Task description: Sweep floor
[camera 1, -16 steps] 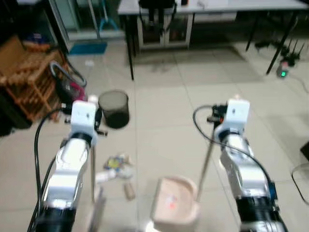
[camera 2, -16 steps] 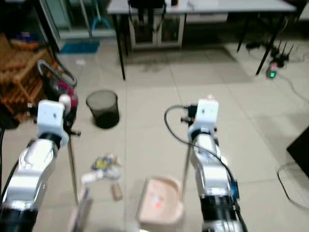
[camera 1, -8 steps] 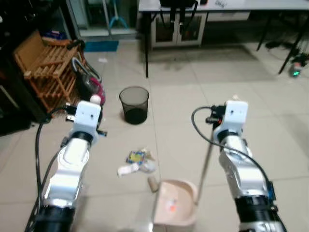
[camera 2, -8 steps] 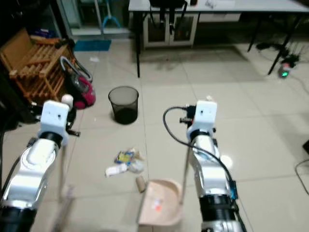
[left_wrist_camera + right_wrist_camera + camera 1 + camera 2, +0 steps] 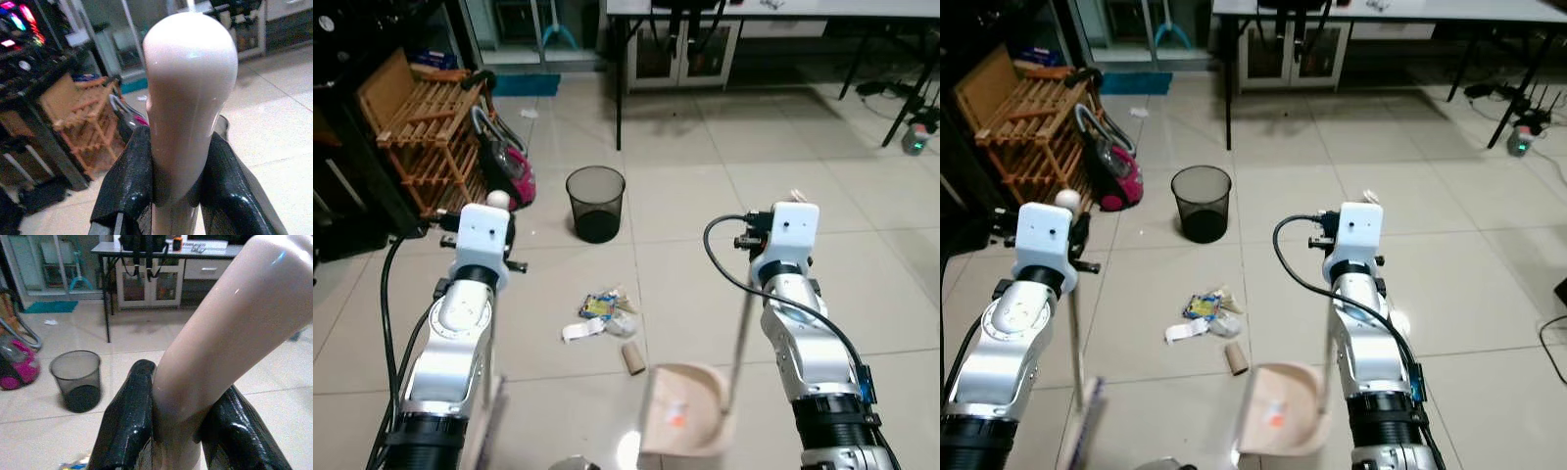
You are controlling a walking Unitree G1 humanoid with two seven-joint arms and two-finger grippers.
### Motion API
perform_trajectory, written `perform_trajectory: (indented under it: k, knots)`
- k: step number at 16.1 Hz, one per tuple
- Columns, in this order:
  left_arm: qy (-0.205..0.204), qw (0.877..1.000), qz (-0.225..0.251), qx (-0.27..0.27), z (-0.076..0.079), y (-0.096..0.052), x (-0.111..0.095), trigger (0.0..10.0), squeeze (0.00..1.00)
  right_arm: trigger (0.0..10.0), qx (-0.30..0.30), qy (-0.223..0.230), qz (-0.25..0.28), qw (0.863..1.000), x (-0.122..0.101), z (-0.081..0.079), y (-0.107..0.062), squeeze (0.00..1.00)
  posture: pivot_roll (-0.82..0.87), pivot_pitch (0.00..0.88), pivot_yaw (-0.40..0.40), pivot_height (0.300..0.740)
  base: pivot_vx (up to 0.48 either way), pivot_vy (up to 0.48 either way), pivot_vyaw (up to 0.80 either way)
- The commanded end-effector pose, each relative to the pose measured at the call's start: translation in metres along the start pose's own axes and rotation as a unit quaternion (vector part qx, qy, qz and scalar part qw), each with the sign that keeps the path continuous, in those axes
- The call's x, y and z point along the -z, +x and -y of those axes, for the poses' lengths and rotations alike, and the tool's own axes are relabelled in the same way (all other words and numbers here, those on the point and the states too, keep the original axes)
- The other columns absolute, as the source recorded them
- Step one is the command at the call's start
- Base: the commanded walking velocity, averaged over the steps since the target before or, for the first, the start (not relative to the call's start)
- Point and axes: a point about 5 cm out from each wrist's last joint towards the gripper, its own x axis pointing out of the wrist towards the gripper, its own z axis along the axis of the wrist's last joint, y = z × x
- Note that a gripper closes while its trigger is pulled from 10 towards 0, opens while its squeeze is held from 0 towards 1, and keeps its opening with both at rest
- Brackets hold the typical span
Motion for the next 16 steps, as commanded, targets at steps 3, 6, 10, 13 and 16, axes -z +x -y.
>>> perform_trajectory:
  k: [3,6,10,13,16]
  knots:
    - [0.022,0.999,0.037,-0.006,-0.002,0.002,-0.008,10.0,0.0,10.0,0.02,-0.03,0.029,0.999,-0.012,0.005,0.006,0.0,-0.04,0.0,0.024,0.74,0.0,0.0,0.0]
    - [-0.018,0.999,0.028,0.028,0.006,0.001,-0.006,10.0,0.0,10.0,0.018,-0.013,0.032,0.999,-0.014,0.009,0.006,0.0,-0.04,0.0,0.024,0.74,0.0,0.0,0.0]
    - [-0.024,0.999,0.032,0.025,0.006,0.001,-0.005,10.0,0.0,10.0,0.006,0.02,0.027,0.999,-0.013,0.005,0.005,0.0,-0.04,0.0,0.023,0.74,0.0,0.0,-0.33]
    - [-0.028,0.999,0.034,0.025,0.005,0.001,-0.006,10.0,0.0,10.0,0.006,0.005,0.033,0.999,-0.014,0.005,0.005,0.0,-0.04,0.0,0.021,0.74,0.0,0.0,-0.22]
    - [-0.034,0.999,0.036,0.022,0.005,0.001,-0.006,10.0,0.0,10.0,0.007,-0.001,0.039,0.999,-0.015,0.005,0.006,0.0,-0.04,0.0,0.021,0.74,0.0,0.0,0.0]
